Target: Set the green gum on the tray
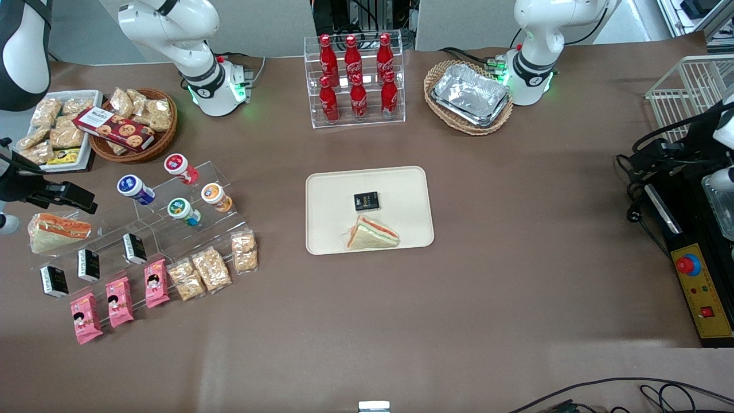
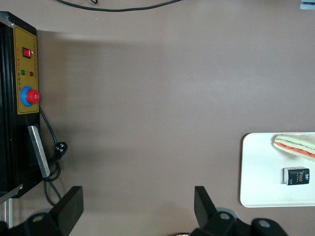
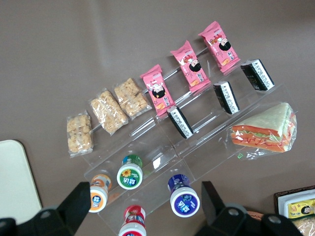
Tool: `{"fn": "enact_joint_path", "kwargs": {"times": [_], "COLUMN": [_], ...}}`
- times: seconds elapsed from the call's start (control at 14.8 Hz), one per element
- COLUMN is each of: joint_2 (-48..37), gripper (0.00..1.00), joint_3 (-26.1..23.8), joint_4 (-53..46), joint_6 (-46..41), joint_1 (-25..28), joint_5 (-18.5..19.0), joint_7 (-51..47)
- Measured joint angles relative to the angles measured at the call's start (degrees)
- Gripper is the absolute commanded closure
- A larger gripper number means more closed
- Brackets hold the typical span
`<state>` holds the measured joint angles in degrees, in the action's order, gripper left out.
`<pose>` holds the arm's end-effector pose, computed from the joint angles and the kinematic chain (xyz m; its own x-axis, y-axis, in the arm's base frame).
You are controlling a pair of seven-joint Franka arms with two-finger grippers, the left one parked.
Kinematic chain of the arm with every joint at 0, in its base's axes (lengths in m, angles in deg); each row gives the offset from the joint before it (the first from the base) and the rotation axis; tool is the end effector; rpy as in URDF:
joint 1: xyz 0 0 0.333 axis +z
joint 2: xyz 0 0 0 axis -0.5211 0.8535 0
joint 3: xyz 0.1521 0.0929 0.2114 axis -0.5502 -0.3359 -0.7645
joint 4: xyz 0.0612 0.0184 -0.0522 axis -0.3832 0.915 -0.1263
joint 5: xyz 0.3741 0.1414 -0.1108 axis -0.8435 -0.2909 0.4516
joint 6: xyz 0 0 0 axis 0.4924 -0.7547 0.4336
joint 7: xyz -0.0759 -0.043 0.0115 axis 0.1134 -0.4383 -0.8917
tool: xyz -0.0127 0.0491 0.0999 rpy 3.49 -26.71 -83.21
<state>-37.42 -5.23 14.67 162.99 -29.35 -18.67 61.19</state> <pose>0.5938 -0.0447 0.5408 0.9876 -0.1567 0.0020 -0.1567 -0.9867 0.0444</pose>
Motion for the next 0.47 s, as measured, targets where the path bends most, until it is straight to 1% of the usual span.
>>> {"fn": "enact_joint_path", "kwargs": {"times": [0.47], "joint_2": [0.0], "gripper": [0.0], "joint_3": [0.1], "joint_4": [0.0], "joint_6": [-0.1], "joint_1": [0.0], "joint_5": [-0.3], "joint_7": [0.1]}}
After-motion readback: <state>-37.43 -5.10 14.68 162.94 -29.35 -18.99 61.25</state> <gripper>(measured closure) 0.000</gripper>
